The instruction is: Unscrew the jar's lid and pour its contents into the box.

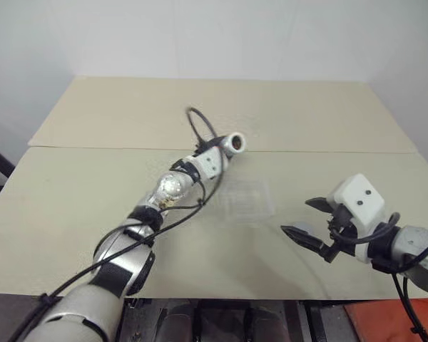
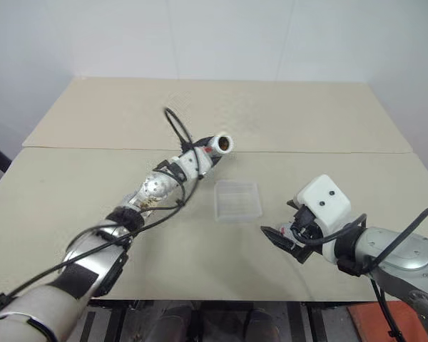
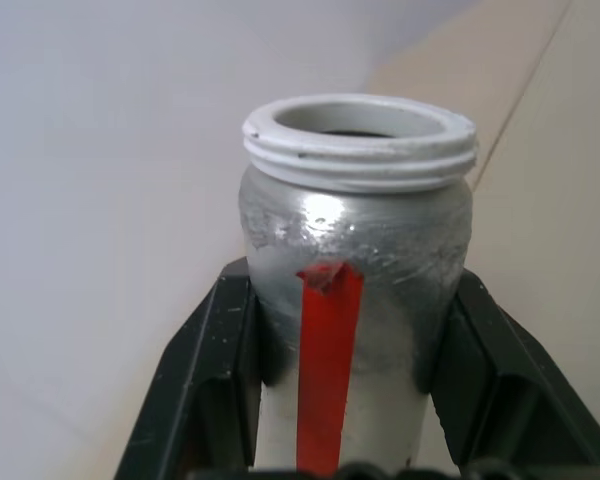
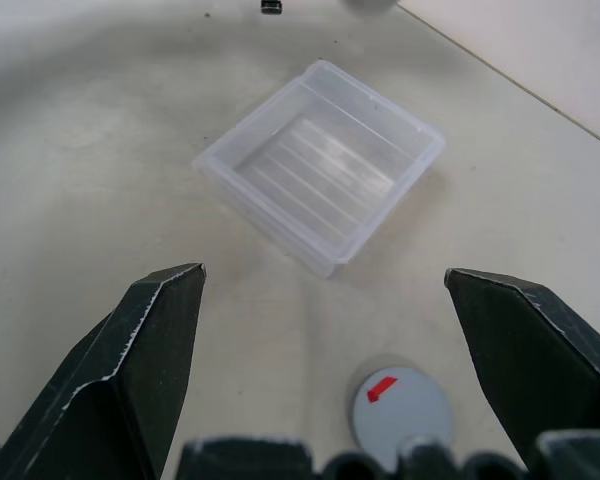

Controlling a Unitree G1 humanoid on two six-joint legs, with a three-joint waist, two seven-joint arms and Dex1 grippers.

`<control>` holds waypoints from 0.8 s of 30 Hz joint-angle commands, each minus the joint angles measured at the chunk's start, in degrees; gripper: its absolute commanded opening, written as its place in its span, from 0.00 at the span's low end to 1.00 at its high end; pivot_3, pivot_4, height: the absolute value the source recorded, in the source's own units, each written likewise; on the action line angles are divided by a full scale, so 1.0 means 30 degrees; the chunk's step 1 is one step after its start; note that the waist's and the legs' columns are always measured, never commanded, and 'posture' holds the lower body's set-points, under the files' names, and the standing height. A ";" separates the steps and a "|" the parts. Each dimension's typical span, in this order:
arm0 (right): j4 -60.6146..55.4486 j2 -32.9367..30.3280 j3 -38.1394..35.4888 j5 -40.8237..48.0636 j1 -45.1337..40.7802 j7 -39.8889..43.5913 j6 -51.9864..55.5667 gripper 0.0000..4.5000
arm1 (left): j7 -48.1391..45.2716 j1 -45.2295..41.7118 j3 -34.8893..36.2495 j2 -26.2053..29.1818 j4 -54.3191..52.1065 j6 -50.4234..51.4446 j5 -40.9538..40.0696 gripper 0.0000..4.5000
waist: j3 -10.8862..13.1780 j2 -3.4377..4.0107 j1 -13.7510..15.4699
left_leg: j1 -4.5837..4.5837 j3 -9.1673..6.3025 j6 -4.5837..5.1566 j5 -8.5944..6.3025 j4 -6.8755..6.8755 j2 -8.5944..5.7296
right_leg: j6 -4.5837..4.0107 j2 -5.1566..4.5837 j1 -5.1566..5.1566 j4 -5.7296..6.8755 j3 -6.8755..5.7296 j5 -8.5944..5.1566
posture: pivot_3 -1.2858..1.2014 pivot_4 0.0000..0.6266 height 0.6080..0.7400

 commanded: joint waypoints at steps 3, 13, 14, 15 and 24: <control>-0.0108 -0.0311 0.0428 -0.0357 0.0107 0.0292 -0.1175 0.99 | -0.2837 0.1597 0.1911 0.0436 -0.7073 0.7509 -0.3360 0.42 | -0.0002 0.0004 0.0006 | 0.0072 0.0002 -0.0002 0.0001 -0.0013 -0.0007 | 0.0000 0.0003 0.0057 0.0003 0.0011 0.0000 | 0.52 0.24 1.00; 0.0131 -0.0611 0.0823 -0.0938 0.0170 0.0506 -0.1771 0.99 | 0.3047 0.0085 -0.0651 0.3383 -0.6248 -0.0866 0.5762 0.42 | -0.0002 0.0002 0.0116 | 0.0200 -0.0040 0.0020 -0.0011 -0.0029 -0.0023 | -0.0015 0.0007 0.0236 -0.0061 0.0006 0.0009 | 0.52 0.24 1.00; 0.0125 -0.0627 0.0818 -0.0955 0.0205 0.0528 -0.1808 0.99 | 0.4565 -0.0548 -0.1372 0.4010 -0.5815 -0.2387 0.7715 0.42 | 0.0000 -0.0001 0.0132 | 0.0197 -0.0040 0.0020 -0.0012 -0.0029 -0.0023 | -0.0017 0.0007 0.0236 -0.0064 0.0003 0.0010 | 0.52 0.24 1.00; 0.0118 -0.0639 0.0852 -0.0981 0.0220 0.0535 -0.1846 0.99 | 0.6011 -0.1092 -0.1956 0.4435 -0.5412 -0.3592 0.9309 0.42 | 0.0001 -0.0003 0.0217 | 0.0189 -0.0040 0.0020 -0.0012 -0.0030 -0.0024 | -0.0019 0.0007 0.0233 -0.0074 -0.0003 0.0012 | 0.52 0.24 1.00; 0.0067 -0.0482 0.1263 -0.1550 0.0359 0.0536 -0.2248 0.99 | 2.0123 -0.4450 -0.9841 0.5656 -0.3594 -0.4570 2.3687 0.42 | -0.0004 -0.0003 0.0628 | 0.0151 -0.0028 0.0077 -0.0046 -0.0033 -0.0037 | -0.0009 0.0002 0.0223 -0.0110 -0.0003 0.0012 | 0.52 0.24 1.00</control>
